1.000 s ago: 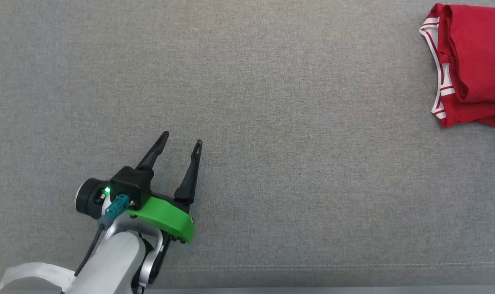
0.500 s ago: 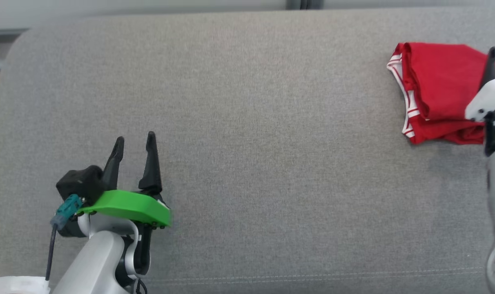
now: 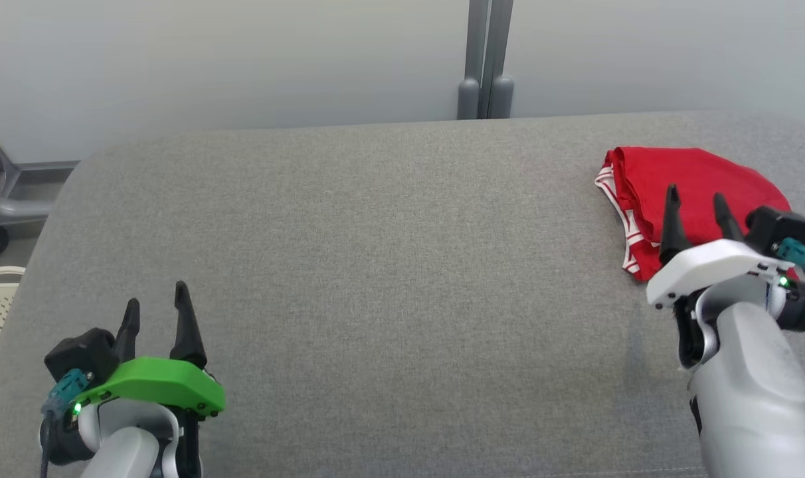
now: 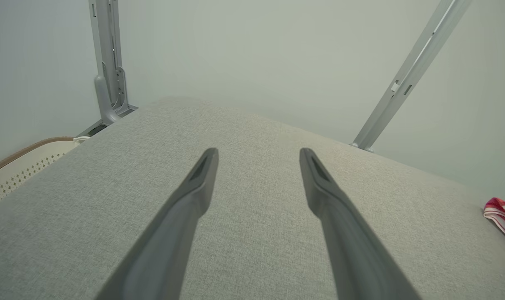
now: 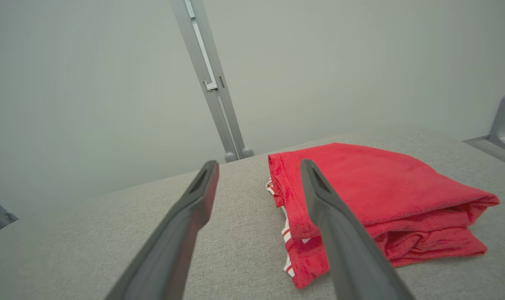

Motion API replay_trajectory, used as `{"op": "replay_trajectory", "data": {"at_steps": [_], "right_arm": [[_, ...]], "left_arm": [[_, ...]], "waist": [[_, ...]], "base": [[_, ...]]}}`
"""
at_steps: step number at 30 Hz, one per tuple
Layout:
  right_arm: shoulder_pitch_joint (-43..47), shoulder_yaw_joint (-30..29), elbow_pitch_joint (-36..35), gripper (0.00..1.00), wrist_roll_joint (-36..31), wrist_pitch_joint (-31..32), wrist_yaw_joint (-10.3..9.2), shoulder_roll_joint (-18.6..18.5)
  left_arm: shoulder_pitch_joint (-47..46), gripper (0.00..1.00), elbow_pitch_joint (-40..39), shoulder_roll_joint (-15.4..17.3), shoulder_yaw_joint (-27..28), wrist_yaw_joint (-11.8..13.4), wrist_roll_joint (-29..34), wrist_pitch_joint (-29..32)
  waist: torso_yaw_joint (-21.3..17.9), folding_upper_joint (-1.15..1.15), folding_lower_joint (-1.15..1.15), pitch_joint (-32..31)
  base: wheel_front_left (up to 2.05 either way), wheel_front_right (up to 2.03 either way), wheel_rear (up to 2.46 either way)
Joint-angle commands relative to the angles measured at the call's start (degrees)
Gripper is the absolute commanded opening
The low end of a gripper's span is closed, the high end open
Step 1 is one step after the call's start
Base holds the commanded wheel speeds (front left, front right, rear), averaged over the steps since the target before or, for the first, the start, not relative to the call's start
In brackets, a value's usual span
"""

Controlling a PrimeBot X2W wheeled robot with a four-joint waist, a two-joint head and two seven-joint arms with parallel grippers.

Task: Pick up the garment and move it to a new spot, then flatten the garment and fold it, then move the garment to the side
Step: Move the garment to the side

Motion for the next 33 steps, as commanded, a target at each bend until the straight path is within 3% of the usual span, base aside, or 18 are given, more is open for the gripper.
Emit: {"op": "replay_trajectory", "data": {"at_steps": [1, 6, 11, 18, 24, 33], "right_arm": [[2.8, 2.4, -1.5, 1.0, 2.8, -0.2, -0.06, 0.0], [10.9, 12.4, -8.5, 1.0, 12.7, -0.2, -0.04, -0.1], [17.7, 16.3, -15.2, 1.0, 15.3, 0.5, -0.04, 0.0], [26.3, 16.2, -25.1, 1.0, 13.1, 3.1, -0.04, 0.0], [31.3, 16.7, -30.9, 1.0, 10.5, 5.3, -0.04, 0.1], [36.2, 16.1, -31.9, 1.0, 8.4, 4.4, -0.04, 0.1]], "left_arm": [[1.3, 1.0, 0.0, 0.9, 0.5, 0.5, 0.4, -0.2], [4.4, 1.0, -1.2, 2.8, 1.6, 1.0, 1.4, -0.4], [7.9, 1.0, -2.9, 4.2, 1.4, 1.1, 3.3, -0.6], [13.0, 1.0, -5.4, 5.3, 1.0, -0.5, 6.3, -0.6], [16.3, 1.0, -8.5, 3.9, 3.0, -1.2, 8.4, -0.7], [19.3, 1.0, -9.9, 1.9, 6.4, -2.9, 11.6, -0.7]], "waist": [[0.2, 0.0, 0.0, -2.6], [0.5, 0.0, 0.0, -3.7], [1.1, 0.0, 0.0, -4.3], [1.7, 0.0, 0.0, -4.5], [2.0, 0.0, 0.0, -4.5], [2.2, 0.0, 0.0, -4.3]], "base": [[0.0, 0.0, 0.0], [0.0, 0.0, 0.0], [0.0, 0.0, 0.0], [0.0, 0.0, 0.0], [0.0, 0.0, 0.0], [0.0, 0.0, 0.0]]}}
